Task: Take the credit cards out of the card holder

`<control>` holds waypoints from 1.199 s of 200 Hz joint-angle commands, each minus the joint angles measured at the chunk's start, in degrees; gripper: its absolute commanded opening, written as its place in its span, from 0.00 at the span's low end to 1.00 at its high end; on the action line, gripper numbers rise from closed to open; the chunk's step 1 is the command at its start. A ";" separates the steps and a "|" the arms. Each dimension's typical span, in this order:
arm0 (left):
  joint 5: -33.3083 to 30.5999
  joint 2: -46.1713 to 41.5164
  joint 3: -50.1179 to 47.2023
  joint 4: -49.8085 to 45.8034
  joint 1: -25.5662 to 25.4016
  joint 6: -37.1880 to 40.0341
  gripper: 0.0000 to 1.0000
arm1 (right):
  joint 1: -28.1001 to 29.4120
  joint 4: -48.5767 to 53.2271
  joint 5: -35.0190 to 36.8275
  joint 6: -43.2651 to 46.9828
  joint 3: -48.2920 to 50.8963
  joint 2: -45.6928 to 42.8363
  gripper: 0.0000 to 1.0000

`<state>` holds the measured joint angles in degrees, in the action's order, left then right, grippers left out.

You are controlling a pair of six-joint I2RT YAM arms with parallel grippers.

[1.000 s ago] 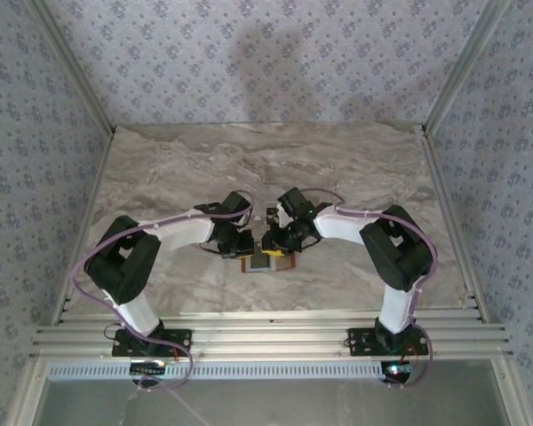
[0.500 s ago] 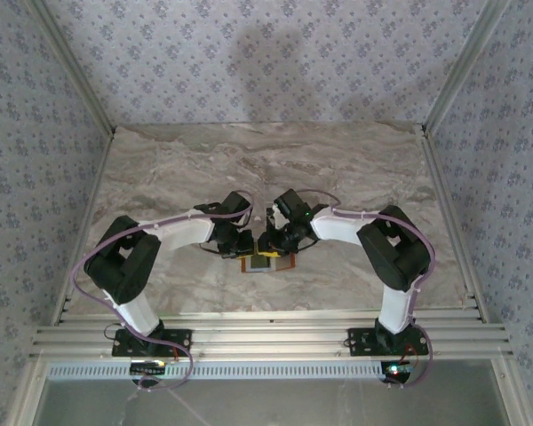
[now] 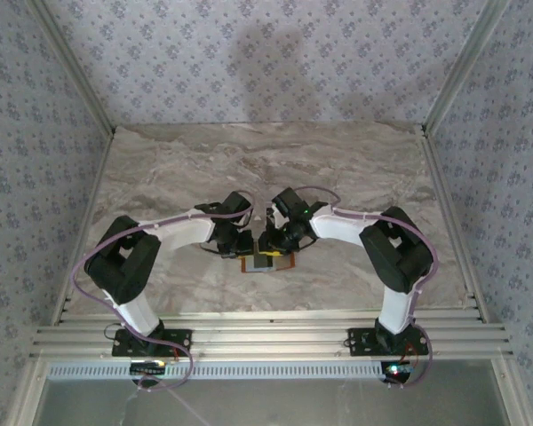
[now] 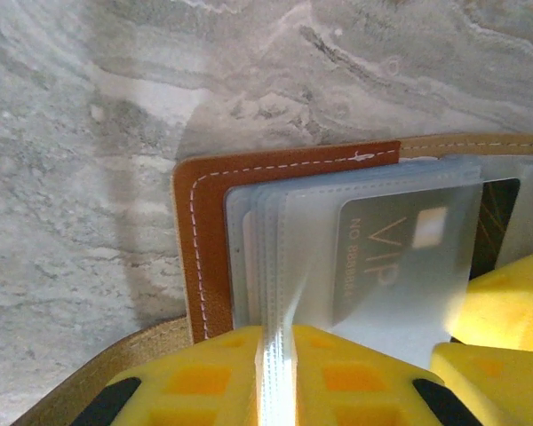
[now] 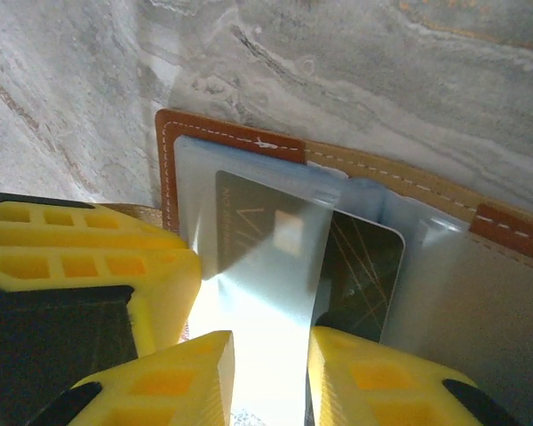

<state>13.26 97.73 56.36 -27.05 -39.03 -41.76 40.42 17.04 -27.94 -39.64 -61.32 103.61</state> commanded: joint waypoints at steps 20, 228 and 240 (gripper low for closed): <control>-3.39 -1.16 1.26 -5.30 -0.04 1.27 0.17 | -1.06 0.67 -1.22 -0.79 0.00 -4.74 0.30; -4.41 1.85 1.83 -4.77 -1.42 0.62 0.17 | -6.00 -1.65 -6.82 2.20 3.74 -2.91 0.28; -4.48 2.20 1.61 -4.85 -1.42 0.56 0.17 | -5.88 -2.08 -7.21 2.19 3.75 -2.35 0.27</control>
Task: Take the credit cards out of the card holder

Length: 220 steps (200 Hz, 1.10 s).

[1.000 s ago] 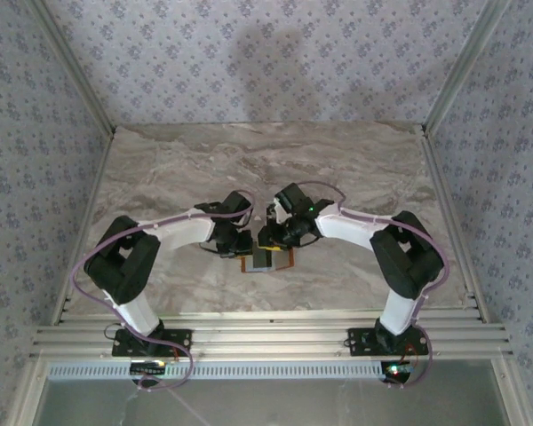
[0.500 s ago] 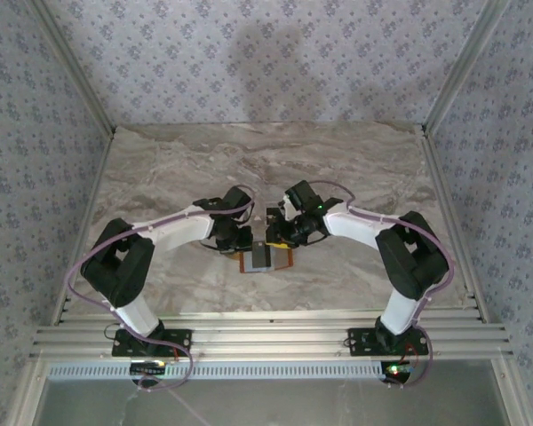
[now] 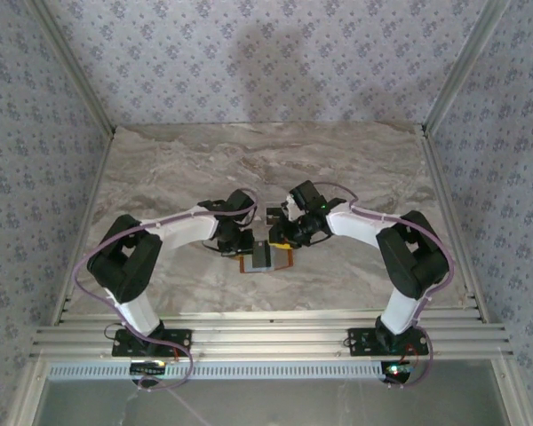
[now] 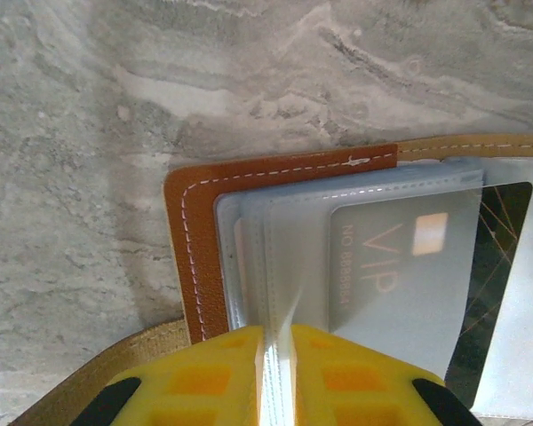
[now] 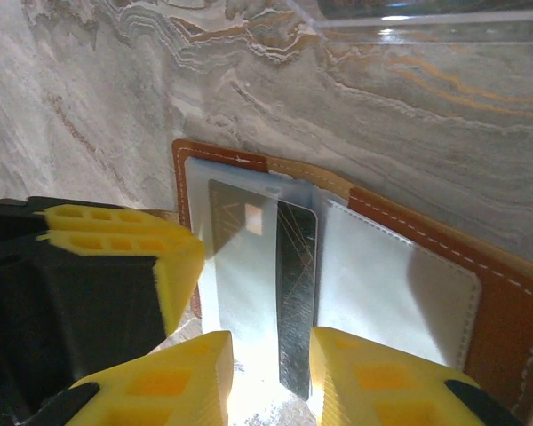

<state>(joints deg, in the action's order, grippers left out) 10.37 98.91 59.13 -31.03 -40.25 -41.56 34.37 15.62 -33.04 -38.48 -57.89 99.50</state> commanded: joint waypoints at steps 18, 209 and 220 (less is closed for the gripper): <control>-1.94 1.61 -1.10 -1.21 -0.19 0.58 0.17 | 0.21 -0.84 -2.20 1.20 0.44 2.61 0.27; -3.39 1.46 -0.10 -3.69 -0.19 1.53 0.17 | 1.98 -3.71 -4.01 0.64 1.46 4.74 0.12; -3.51 1.21 -0.16 -3.90 -0.22 1.50 0.16 | 1.69 -2.57 -3.17 1.23 1.54 3.78 0.11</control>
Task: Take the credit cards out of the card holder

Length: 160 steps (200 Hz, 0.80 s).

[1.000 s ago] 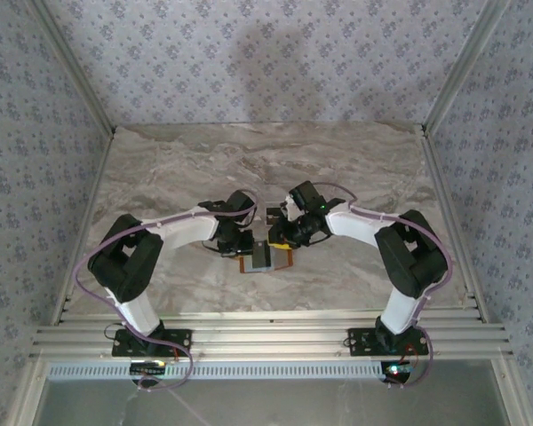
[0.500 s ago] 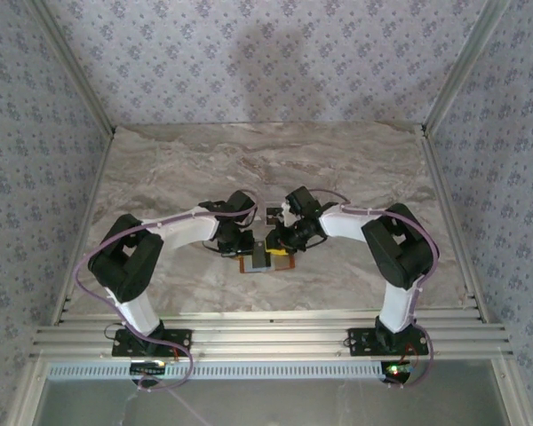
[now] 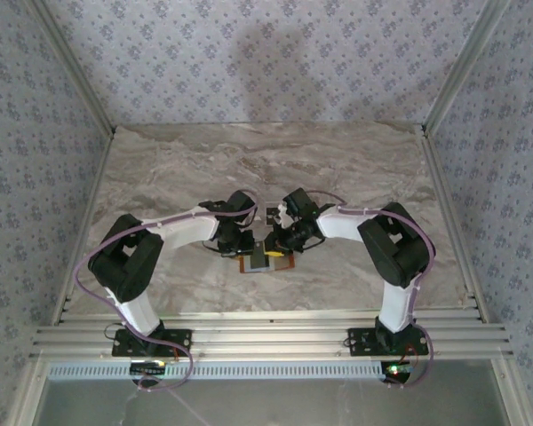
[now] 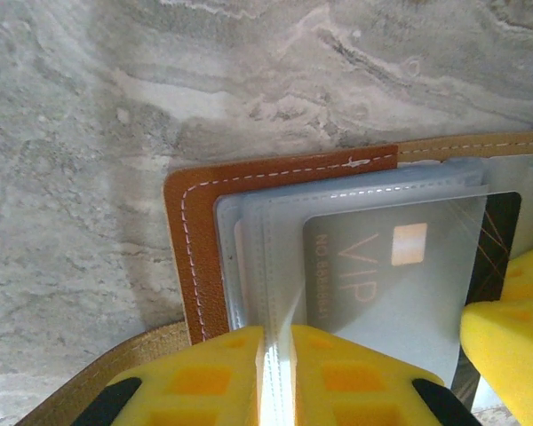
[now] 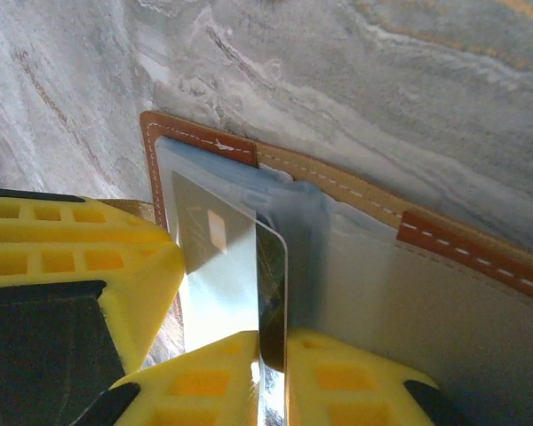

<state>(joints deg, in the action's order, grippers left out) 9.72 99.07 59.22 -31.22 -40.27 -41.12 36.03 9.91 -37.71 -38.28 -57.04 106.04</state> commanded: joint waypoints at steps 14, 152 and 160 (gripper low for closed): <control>-2.85 0.70 -0.43 -3.84 -0.19 1.16 0.17 | -0.46 4.59 2.82 1.54 1.03 -4.01 0.09; -2.81 1.41 0.18 -4.46 -0.16 1.75 0.16 | -0.70 3.94 0.78 0.80 0.79 -6.95 0.10; -2.83 1.48 0.28 -4.46 -0.16 1.75 0.16 | -0.70 4.29 1.26 0.98 0.74 -6.94 0.08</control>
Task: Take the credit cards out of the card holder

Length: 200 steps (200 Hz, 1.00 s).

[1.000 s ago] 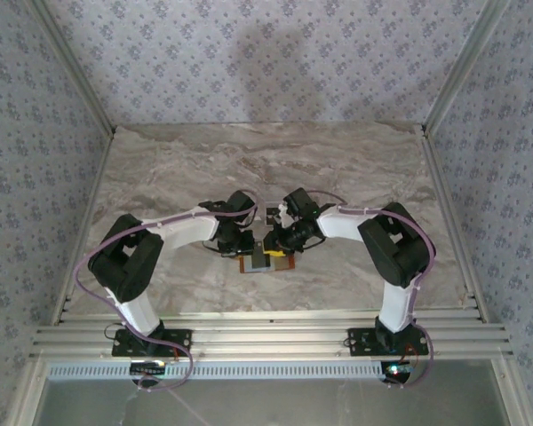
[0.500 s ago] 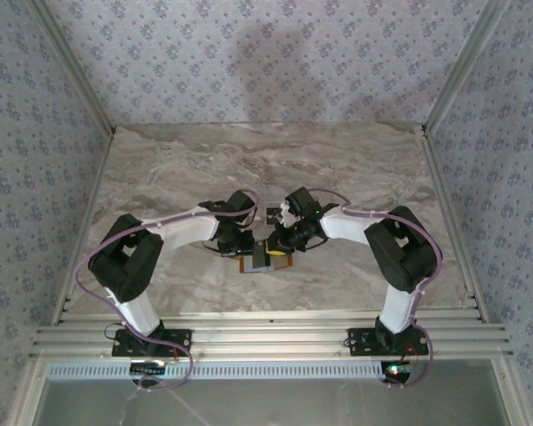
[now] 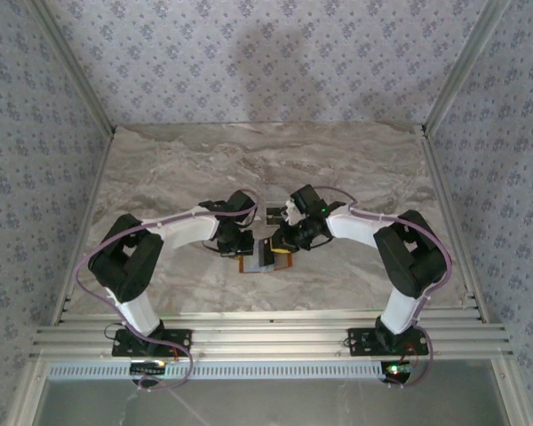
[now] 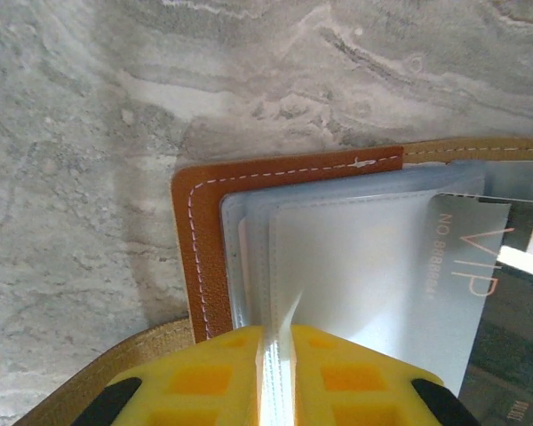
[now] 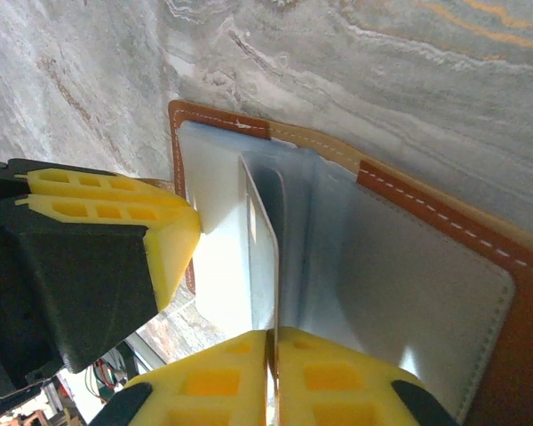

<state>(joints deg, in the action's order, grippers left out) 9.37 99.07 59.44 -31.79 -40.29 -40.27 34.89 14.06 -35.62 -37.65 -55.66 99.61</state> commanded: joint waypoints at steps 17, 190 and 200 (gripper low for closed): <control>-2.39 1.48 0.23 -3.96 -0.14 0.94 0.16 | 0.43 1.65 0.64 0.88 -0.93 -0.72 0.04; -4.40 -5.42 3.68 -5.06 -0.09 1.35 0.18 | -4.05 16.74 9.15 27.54 -10.89 -12.17 0.00; -4.51 -5.52 3.40 -4.90 -0.01 1.18 0.18 | -4.02 17.61 11.00 31.50 -12.13 -11.84 0.00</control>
<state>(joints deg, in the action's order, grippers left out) 6.17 95.48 61.69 -34.89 -40.29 -39.46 31.18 27.40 -28.27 -18.61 -64.27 88.68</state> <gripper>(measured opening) 0.176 0.043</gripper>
